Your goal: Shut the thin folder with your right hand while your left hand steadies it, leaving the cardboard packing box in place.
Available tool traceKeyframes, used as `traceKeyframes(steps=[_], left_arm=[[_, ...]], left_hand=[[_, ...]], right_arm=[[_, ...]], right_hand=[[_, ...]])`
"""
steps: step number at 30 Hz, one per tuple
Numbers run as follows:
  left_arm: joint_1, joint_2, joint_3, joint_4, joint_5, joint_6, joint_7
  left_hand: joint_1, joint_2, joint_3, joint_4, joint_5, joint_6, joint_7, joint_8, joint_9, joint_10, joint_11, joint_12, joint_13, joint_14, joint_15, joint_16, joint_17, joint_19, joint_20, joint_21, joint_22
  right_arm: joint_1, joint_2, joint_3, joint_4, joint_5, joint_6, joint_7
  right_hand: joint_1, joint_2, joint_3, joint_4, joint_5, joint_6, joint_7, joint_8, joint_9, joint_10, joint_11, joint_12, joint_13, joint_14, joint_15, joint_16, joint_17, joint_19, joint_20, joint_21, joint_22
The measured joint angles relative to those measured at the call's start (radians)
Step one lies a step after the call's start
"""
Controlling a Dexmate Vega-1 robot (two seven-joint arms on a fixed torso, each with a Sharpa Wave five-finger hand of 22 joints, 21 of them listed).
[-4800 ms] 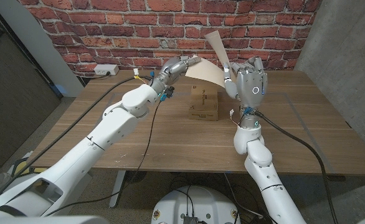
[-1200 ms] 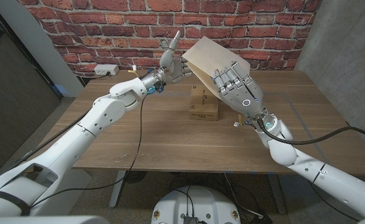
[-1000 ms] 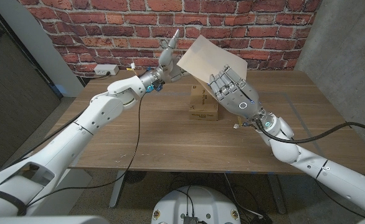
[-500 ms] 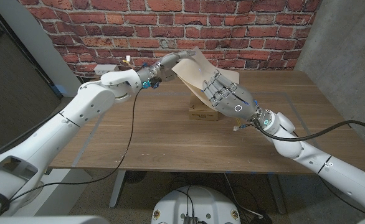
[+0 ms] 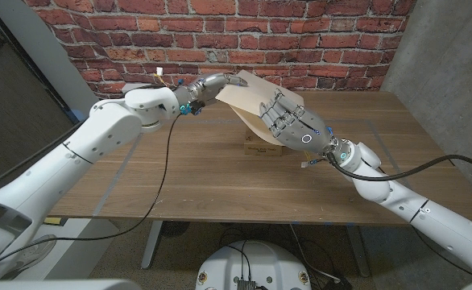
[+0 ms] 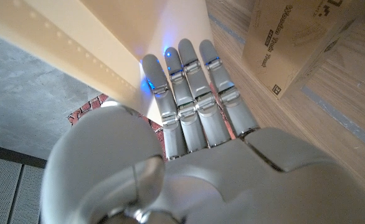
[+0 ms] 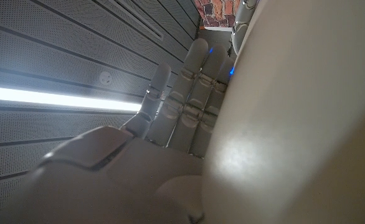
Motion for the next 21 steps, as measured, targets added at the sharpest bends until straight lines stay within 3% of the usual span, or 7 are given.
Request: traceKeyframes(steps=[4, 8, 17, 21], left_arm=[[0.015, -0.001, -0.005, -0.01, 0.017, -0.019, 0.017], [0.036, -0.013, -0.01, -0.014, 0.042, -0.068, 0.033], [0.078, -0.041, -0.018, -0.01, 0.095, -0.178, 0.05], [0.091, -0.057, -0.019, 0.007, 0.123, -0.232, 0.049]], left_hand=[[0.0, 0.0, 0.012, 0.004, 0.014, 0.0, 0.0, 0.0, 0.009, 0.0, -0.003, 0.0, 0.005, -0.001, -0.004, 0.0, 0.0, -0.02, -0.008, -0.009, 0.003], [0.0, 0.0, 0.023, 0.01, 0.023, -0.004, -0.004, 0.0, 0.014, 0.0, -0.003, -0.004, 0.009, -0.001, -0.004, -0.007, 0.0, -0.033, -0.016, -0.009, 0.003], [0.0, 0.0, 0.041, 0.019, 0.038, -0.004, -0.008, -0.004, 0.015, 0.0, -0.003, -0.008, 0.017, -0.003, -0.005, -0.008, 0.0, -0.056, -0.034, -0.017, 0.009], [-0.006, -0.006, 0.049, 0.019, 0.046, -0.004, -0.008, -0.004, 0.015, 0.0, -0.003, -0.008, 0.021, -0.003, -0.005, -0.008, 0.0, -0.064, -0.043, -0.017, 0.012]], right_arm=[[-0.013, 0.017, 0.017, 0.003, -0.003, 0.006, 0.0], [-0.037, 0.051, 0.046, 0.012, 0.0, 0.009, 0.0], [-0.086, 0.135, 0.1, 0.041, 0.085, 0.024, 0.0], [-0.109, 0.168, 0.128, 0.049, 0.153, 0.067, 0.011]], right_hand=[[-0.001, 0.001, -0.003, 0.003, 0.0, -0.008, -0.01, 0.0, 0.0, -0.009, -0.009, -0.009, -0.006, -0.014, 0.005, -0.012, -0.006, 0.0, 0.0, -0.001, -0.001], [-0.054, -0.006, -0.018, 0.021, 0.0, -0.051, -0.042, -0.026, -0.003, -0.048, -0.025, -0.046, -0.031, -0.052, 0.016, -0.06, -0.041, 0.0, 0.0, -0.026, -0.006], [-0.217, -0.047, -0.032, 0.097, 0.0, -0.107, -0.043, -0.082, -0.016, -0.111, -0.031, -0.096, -0.063, -0.088, 0.034, -0.116, -0.077, 0.0, 0.0, -0.08, -0.009], [-0.336, -0.075, -0.052, 0.152, 0.004, -0.13, -0.04, -0.111, -0.017, -0.146, -0.008, -0.117, -0.076, -0.113, 0.041, -0.139, -0.091, 0.009, -0.002, -0.114, -0.009]])
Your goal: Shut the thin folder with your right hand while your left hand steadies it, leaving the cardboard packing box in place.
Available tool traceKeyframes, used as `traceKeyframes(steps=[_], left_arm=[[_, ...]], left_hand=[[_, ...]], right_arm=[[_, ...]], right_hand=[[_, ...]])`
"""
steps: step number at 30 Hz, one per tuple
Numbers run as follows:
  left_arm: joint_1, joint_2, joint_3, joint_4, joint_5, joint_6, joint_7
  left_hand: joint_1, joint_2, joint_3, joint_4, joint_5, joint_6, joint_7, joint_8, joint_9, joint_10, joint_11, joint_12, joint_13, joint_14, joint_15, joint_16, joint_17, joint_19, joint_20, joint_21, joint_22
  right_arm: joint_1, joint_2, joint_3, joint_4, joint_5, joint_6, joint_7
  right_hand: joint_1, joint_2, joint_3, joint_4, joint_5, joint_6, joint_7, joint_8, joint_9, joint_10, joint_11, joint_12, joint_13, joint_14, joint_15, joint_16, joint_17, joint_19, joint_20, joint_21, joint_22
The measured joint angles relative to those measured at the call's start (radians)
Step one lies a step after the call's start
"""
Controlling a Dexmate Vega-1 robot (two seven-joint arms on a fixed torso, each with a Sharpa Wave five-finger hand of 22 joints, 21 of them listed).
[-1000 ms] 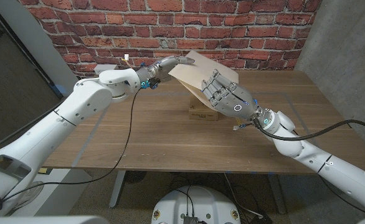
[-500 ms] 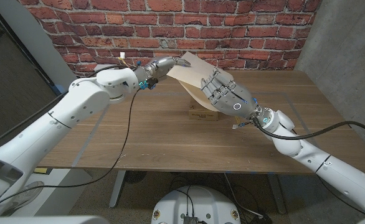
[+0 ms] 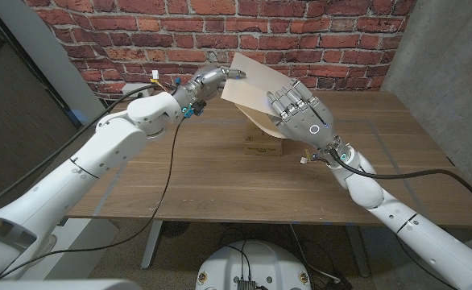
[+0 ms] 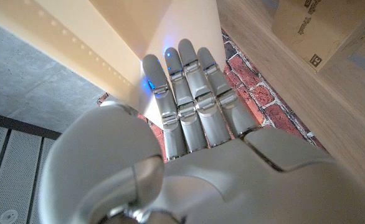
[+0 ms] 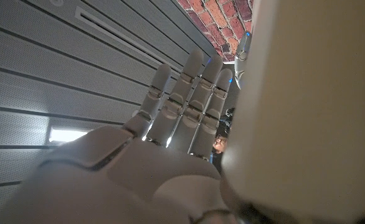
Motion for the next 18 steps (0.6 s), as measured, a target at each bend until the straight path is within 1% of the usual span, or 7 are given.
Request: traceKeyframes(steps=[2, 6, 9, 13, 15, 16, 18], left_arm=[[0.004, -0.006, 0.0, 0.009, 0.01, -0.02, -0.002], [0.01, -0.024, 0.0, 0.034, 0.038, -0.08, -0.011], [0.013, -0.035, 0.0, 0.048, 0.059, -0.118, -0.015], [0.016, -0.05, 0.0, 0.068, 0.079, -0.156, -0.016], [0.017, -0.058, 0.0, 0.077, 0.09, -0.178, -0.017], [0.017, -0.062, -0.001, 0.081, 0.095, -0.189, -0.017], [0.017, -0.066, -0.002, 0.086, 0.1, -0.198, -0.018]], left_hand=[[0.0, 0.0, 0.0, 0.0, 0.0, 0.002, -0.002, 0.0, 0.0, 0.0, 0.0, -0.008, 0.0, 0.0, 0.0, 0.0, 0.0, 0.0, -0.007, 0.0, 0.0], [-0.007, -0.007, 0.004, 0.004, 0.007, 0.003, -0.003, 0.0, 0.0, 0.0, 0.0, -0.008, 0.0, 0.0, 0.0, 0.0, 0.0, -0.005, -0.013, 0.0, 0.0], [-0.008, -0.008, 0.007, 0.007, 0.008, 0.003, -0.004, 0.0, 0.0, 0.0, 0.0, -0.008, 0.0, 0.0, 0.0, 0.0, 0.0, 0.0, -0.018, 0.0, 0.002], [-0.011, -0.011, 0.012, 0.004, 0.008, 0.003, -0.014, 0.0, 0.003, 0.0, -0.007, -0.008, 0.005, 0.002, -0.002, 0.0, 0.0, -0.003, -0.022, 0.0, 0.005], [-0.011, -0.01, 0.015, 0.007, 0.008, 0.004, -0.014, 0.0, 0.003, 0.0, -0.007, -0.008, 0.005, 0.002, -0.003, 0.0, 0.0, -0.005, -0.023, 0.0, 0.005], [-0.011, -0.01, 0.016, 0.008, 0.008, 0.004, -0.014, 0.0, 0.003, 0.0, -0.007, -0.008, 0.005, 0.002, -0.003, 0.0, 0.0, -0.005, -0.023, 0.0, 0.005], [-0.011, -0.01, 0.017, 0.008, 0.012, 0.004, -0.014, 0.0, 0.003, 0.0, -0.007, -0.008, 0.005, 0.002, -0.003, 0.0, 0.0, -0.005, -0.023, 0.0, 0.005]], right_arm=[[-0.01, 0.011, 0.013, 0.0, 0.031, 0.028, 0.012], [-0.039, 0.035, 0.055, -0.005, 0.094, 0.089, 0.05], [-0.056, 0.041, 0.079, -0.012, 0.123, 0.123, 0.077], [-0.081, 0.044, 0.116, -0.025, 0.179, 0.191, 0.138], [-0.095, 0.043, 0.138, -0.036, 0.204, 0.223, 0.171], [-0.104, 0.041, 0.15, -0.043, 0.218, 0.241, 0.19], [-0.112, 0.037, 0.163, -0.052, 0.24, 0.266, 0.222]], right_hand=[[-0.053, -0.013, -0.009, 0.024, 0.0, -0.012, 0.008, -0.014, 0.002, -0.019, 0.019, -0.008, -0.008, -0.011, 0.004, -0.012, -0.008, 0.008, -0.002, -0.016, 0.0], [-0.139, -0.041, -0.03, 0.06, 0.008, -0.039, 0.018, -0.037, 0.003, -0.055, 0.04, -0.019, -0.022, -0.042, 0.012, -0.036, -0.028, 0.012, 0.0, -0.047, 0.0], [-0.192, -0.06, -0.046, 0.079, 0.01, -0.063, 0.03, -0.054, 0.005, -0.091, 0.052, -0.028, -0.031, -0.07, 0.019, -0.054, -0.043, 0.015, -0.003, -0.075, 0.0], [-0.261, -0.087, -0.065, 0.107, 0.021, -0.096, 0.046, -0.075, 0.008, -0.135, 0.073, -0.031, -0.046, -0.11, 0.03, -0.07, -0.06, 0.015, -0.003, -0.109, 0.001], [-0.295, -0.102, -0.078, 0.119, 0.024, -0.117, 0.048, -0.085, 0.008, -0.161, 0.077, -0.035, -0.053, -0.128, 0.037, -0.078, -0.068, 0.013, -0.002, -0.125, 0.003], [-0.318, -0.11, -0.085, 0.126, 0.031, -0.131, 0.051, -0.091, 0.008, -0.184, 0.079, -0.037, -0.058, -0.143, 0.04, -0.082, -0.074, 0.008, 0.003, -0.136, 0.003], [-0.359, -0.124, -0.102, 0.135, 0.044, -0.165, 0.058, -0.103, 0.008, -0.231, 0.086, -0.038, -0.068, -0.183, 0.048, -0.091, -0.087, -0.009, -0.001, -0.158, 0.003]])
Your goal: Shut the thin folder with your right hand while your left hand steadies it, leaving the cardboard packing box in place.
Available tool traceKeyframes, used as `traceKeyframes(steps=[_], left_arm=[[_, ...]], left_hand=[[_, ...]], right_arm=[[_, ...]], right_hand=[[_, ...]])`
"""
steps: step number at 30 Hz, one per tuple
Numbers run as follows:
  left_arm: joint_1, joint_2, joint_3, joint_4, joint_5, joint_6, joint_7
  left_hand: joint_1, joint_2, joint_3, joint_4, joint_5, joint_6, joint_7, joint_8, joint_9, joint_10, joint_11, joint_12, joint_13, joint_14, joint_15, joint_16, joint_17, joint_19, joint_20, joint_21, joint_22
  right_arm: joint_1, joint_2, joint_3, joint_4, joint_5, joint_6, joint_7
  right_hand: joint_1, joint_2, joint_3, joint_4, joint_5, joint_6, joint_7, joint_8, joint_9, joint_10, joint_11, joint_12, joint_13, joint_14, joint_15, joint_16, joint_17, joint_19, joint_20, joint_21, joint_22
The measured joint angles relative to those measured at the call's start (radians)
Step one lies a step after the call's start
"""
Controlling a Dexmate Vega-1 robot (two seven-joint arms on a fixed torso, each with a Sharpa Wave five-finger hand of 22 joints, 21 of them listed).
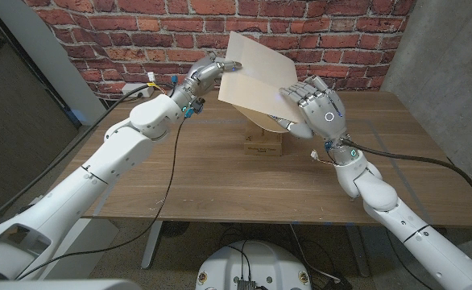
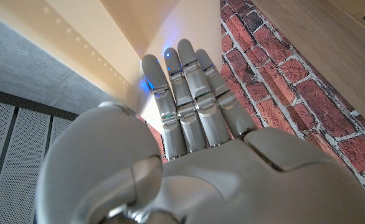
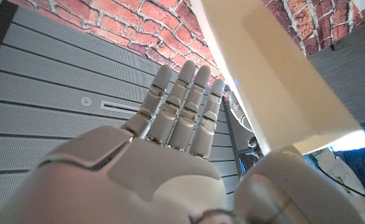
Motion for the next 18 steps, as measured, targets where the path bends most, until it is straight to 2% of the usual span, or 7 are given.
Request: traceKeyframes(steps=[4, 8, 9, 10, 14, 16, 18], left_arm=[[0.0, -0.01, -0.005, 0.012, 0.007, -0.019, 0.0], [0.0, -0.016, -0.009, 0.019, 0.008, -0.024, 0.0], [-0.001, -0.018, -0.01, 0.02, 0.008, -0.024, 0.0], [-0.001, -0.019, -0.011, 0.021, 0.008, -0.024, 0.0], [-0.002, -0.022, -0.014, 0.024, 0.01, -0.037, -0.001], [-0.003, -0.023, -0.015, 0.026, 0.01, -0.039, -0.003], [-0.005, -0.024, -0.015, 0.029, 0.011, -0.042, -0.007]], left_hand=[[-0.004, -0.004, 0.003, 0.003, 0.003, 0.0, 0.0, 0.0, 0.0, 0.0, 0.0, 0.0, 0.0, 0.002, -0.002, 0.0, 0.0, -0.004, -0.004, 0.0, 0.0], [-0.01, 0.003, 0.007, -0.001, 0.003, 0.0, 0.0, 0.0, 0.001, 0.0, 0.0, 0.0, 0.005, 0.002, -0.002, 0.0, 0.0, -0.004, -0.004, 0.0, 0.0], [-0.01, 0.003, 0.008, -0.001, 0.003, 0.0, 0.0, 0.0, 0.002, 0.0, 0.0, 0.0, 0.005, 0.002, -0.002, 0.0, 0.0, -0.004, -0.004, 0.0, 0.0], [-0.015, -0.002, 0.011, 0.002, 0.003, 0.0, 0.0, 0.0, 0.004, 0.0, 0.0, -0.002, 0.005, 0.002, -0.002, 0.0, 0.0, -0.006, -0.005, 0.004, 0.003], [-0.016, -0.003, 0.011, 0.003, 0.003, 0.0, -0.003, 0.0, 0.004, 0.003, -0.003, -0.008, 0.005, 0.003, -0.003, 0.0, 0.0, -0.007, -0.007, 0.005, 0.005], [-0.016, -0.003, 0.016, 0.004, 0.003, -0.003, -0.007, 0.001, 0.004, 0.003, -0.003, -0.008, 0.005, 0.003, -0.003, 0.0, 0.0, -0.007, -0.007, 0.005, 0.005], [-0.016, -0.003, 0.019, 0.003, 0.003, -0.003, -0.007, 0.001, 0.005, 0.002, -0.005, -0.008, 0.005, 0.003, -0.003, 0.0, 0.0, -0.007, -0.007, 0.005, 0.005]], right_arm=[[-0.022, -0.013, 0.032, -0.024, 0.049, 0.052, 0.083], [-0.03, -0.018, 0.042, -0.033, 0.087, 0.093, 0.17], [-0.03, -0.018, 0.042, -0.033, 0.096, 0.103, 0.2], [-0.064, -0.039, 0.081, -0.072, 0.105, 0.111, 0.229], [-0.085, -0.055, 0.106, -0.101, 0.139, 0.132, 0.314], [-0.095, -0.062, 0.119, -0.117, 0.18, 0.149, 0.384], [-0.104, -0.073, 0.138, -0.135, 0.222, 0.163, 0.445]], right_hand=[[-0.076, -0.041, -0.05, -0.003, 0.03, -0.1, 0.015, -0.018, 0.0, -0.119, 0.019, 0.0, -0.025, -0.109, 0.02, -0.01, -0.035, -0.031, 0.012, -0.055, 0.0], [-0.119, -0.073, -0.109, -0.018, 0.053, -0.205, 0.034, -0.018, 0.0, -0.219, 0.026, 0.0, -0.047, -0.207, 0.031, -0.01, -0.07, -0.065, 0.024, -0.108, 0.0], [-0.127, -0.076, -0.124, -0.022, 0.057, -0.23, 0.04, -0.019, 0.0, -0.233, 0.028, 0.0, -0.052, -0.233, 0.033, -0.01, -0.078, -0.078, 0.023, -0.121, 0.0], [-0.131, -0.077, -0.141, -0.027, 0.057, -0.255, 0.045, -0.019, -0.001, -0.249, 0.032, 0.0, -0.057, -0.257, 0.035, -0.01, -0.086, -0.089, 0.024, -0.135, 0.0], [-0.144, -0.075, -0.226, -0.055, 0.073, -0.362, 0.076, -0.018, -0.003, -0.373, 0.063, 0.0, -0.085, -0.363, 0.04, -0.01, -0.132, -0.129, 0.037, -0.2, 0.0], [-0.144, -0.075, -0.249, -0.064, 0.074, -0.394, 0.087, -0.018, -0.003, -0.41, 0.073, 0.0, -0.093, -0.397, 0.041, -0.01, -0.146, -0.146, 0.046, -0.222, 0.0], [-0.15, -0.068, -0.267, -0.07, 0.078, -0.396, 0.09, -0.014, -0.003, -0.418, 0.078, 0.005, -0.099, -0.405, 0.043, -0.01, -0.156, -0.154, 0.054, -0.236, 0.004]])
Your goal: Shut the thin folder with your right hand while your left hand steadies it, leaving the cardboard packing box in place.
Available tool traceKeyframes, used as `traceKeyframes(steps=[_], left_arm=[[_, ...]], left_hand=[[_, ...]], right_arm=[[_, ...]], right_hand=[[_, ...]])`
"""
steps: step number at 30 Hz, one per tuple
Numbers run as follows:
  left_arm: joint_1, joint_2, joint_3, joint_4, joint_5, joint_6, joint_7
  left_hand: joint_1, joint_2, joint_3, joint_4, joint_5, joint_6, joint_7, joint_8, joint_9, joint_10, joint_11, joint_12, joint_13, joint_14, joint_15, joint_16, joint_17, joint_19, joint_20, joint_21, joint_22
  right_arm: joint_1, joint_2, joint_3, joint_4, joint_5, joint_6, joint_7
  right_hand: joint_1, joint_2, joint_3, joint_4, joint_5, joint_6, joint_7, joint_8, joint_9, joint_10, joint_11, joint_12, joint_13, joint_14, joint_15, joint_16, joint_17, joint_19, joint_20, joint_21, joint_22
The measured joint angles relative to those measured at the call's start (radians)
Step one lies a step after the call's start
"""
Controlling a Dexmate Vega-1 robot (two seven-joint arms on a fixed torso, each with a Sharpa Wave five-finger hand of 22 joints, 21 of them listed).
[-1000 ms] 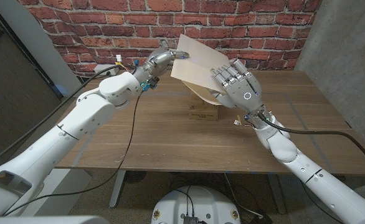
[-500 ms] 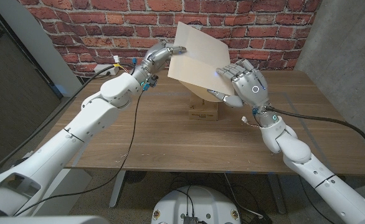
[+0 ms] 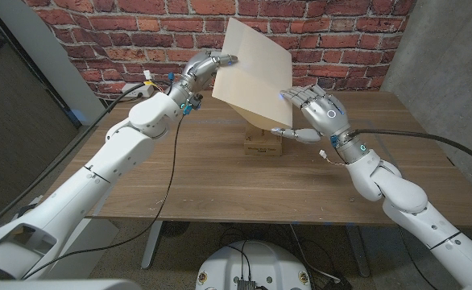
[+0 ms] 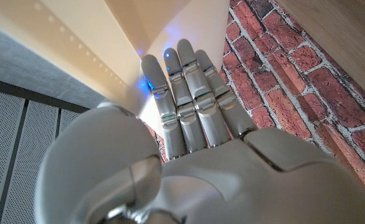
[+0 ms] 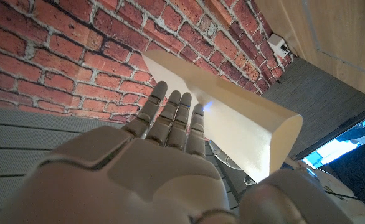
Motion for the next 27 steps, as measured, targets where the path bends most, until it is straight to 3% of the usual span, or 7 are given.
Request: traceKeyframes(steps=[3, 7, 17, 20, 22, 23, 27], left_arm=[[-0.003, -0.002, 0.0, 0.005, 0.002, -0.008, -0.007], [-0.011, -0.006, 0.002, 0.022, 0.005, -0.033, -0.03], [-0.054, -0.026, 0.025, 0.108, 0.018, -0.147, -0.152], [-0.065, -0.031, 0.03, 0.127, 0.02, -0.18, -0.188], [-0.065, -0.031, 0.03, 0.127, 0.021, -0.191, -0.203], [-0.078, -0.036, 0.036, 0.151, 0.021, -0.201, -0.215], [-0.091, -0.042, 0.043, 0.172, 0.021, -0.223, -0.243]], left_hand=[[-0.003, -0.003, 0.0, 0.0, 0.008, 0.0, 0.0, 0.0, 0.0, 0.0, 0.0, 0.0, 0.0, 0.0, 0.0, 0.0, 0.0, 0.0, 0.0, 0.002, 0.0], [-0.003, -0.003, 0.004, 0.004, 0.008, 0.002, -0.002, 0.0, -0.001, -0.001, -0.001, 0.0, 0.004, -0.003, -0.003, 0.0, 0.0, -0.005, -0.006, 0.004, 0.0], [-0.015, -0.004, 0.017, 0.007, 0.008, 0.005, -0.005, -0.004, 0.0, -0.001, -0.002, 0.0, 0.009, -0.002, -0.005, 0.0, 0.0, -0.011, -0.021, 0.008, 0.005], [-0.015, -0.004, 0.02, 0.005, 0.008, 0.005, -0.005, -0.005, 0.0, 0.004, -0.007, 0.0, 0.009, 0.0, -0.007, 0.0, 0.0, -0.011, -0.022, 0.008, 0.005], [-0.015, -0.004, 0.021, 0.004, 0.008, 0.005, -0.006, -0.005, 0.0, 0.004, -0.007, 0.0, 0.009, 0.002, -0.009, 0.0, 0.0, -0.014, -0.025, 0.011, 0.005], [-0.015, -0.004, 0.021, 0.004, 0.008, 0.005, -0.005, -0.005, 0.0, 0.004, -0.007, 0.0, 0.009, 0.004, -0.01, 0.0, 0.0, -0.014, -0.025, 0.011, 0.005], [-0.02, -0.009, 0.025, 0.008, 0.008, 0.007, -0.007, -0.005, 0.004, 0.004, -0.007, -0.004, 0.014, 0.004, -0.011, 0.0, 0.0, -0.016, -0.027, 0.011, 0.005]], right_arm=[[-0.005, -0.009, 0.021, -0.012, 0.067, 0.018, 0.087], [-0.001, -0.014, 0.045, -0.004, 0.197, 0.046, 0.237], [0.058, -0.024, 0.058, 0.1, 0.521, 0.08, 0.581], [0.084, -0.025, 0.05, 0.139, 0.597, 0.082, 0.657], [0.106, -0.025, 0.042, 0.173, 0.597, 0.082, 0.657], [0.123, -0.024, 0.037, 0.195, 0.718, 0.081, 0.778], [0.171, -0.007, 0.024, 0.277, 0.862, 0.069, 0.921]], right_hand=[[-0.013, 0.013, -0.031, 0.001, 0.004, 0.075, 0.007, 0.03, 0.0, 0.028, 0.013, 0.024, -0.012, 0.016, 0.0, 0.017, -0.019, -0.001, 0.002, -0.02, 0.001], [-0.031, 0.031, -0.058, 0.011, 0.015, 0.169, 0.014, 0.057, 0.0, 0.087, 0.028, 0.05, -0.027, 0.06, 0.002, 0.033, -0.04, 0.018, 0.038, -0.038, 0.005], [-0.035, 0.035, -0.073, 0.012, 0.025, 0.168, 0.039, 0.048, 0.0, 0.111, 0.043, 0.055, -0.038, 0.074, 0.044, 0.034, -0.058, 0.037, 0.073, -0.043, 0.006], [-0.035, 0.035, -0.078, 0.012, 0.029, 0.158, 0.041, 0.04, 0.0, 0.116, 0.056, 0.058, -0.042, 0.083, 0.054, 0.037, -0.063, 0.049, 0.089, -0.049, 0.006], [-0.028, 0.042, -0.083, 0.012, 0.033, 0.159, 0.041, 0.039, 0.0, 0.133, 0.063, 0.066, -0.045, 0.111, 0.06, 0.048, -0.069, 0.067, 0.105, -0.049, 0.006], [-0.027, 0.043, -0.086, 0.009, 0.033, 0.159, 0.041, 0.039, 0.0, 0.142, 0.062, 0.069, -0.046, 0.125, 0.061, 0.053, -0.072, 0.082, 0.106, -0.049, 0.005], [-0.023, 0.047, -0.093, 0.01, 0.037, 0.175, 0.057, 0.039, 0.0, 0.17, 0.066, 0.077, -0.052, 0.171, 0.069, 0.063, -0.084, 0.133, 0.108, -0.049, 0.005]])
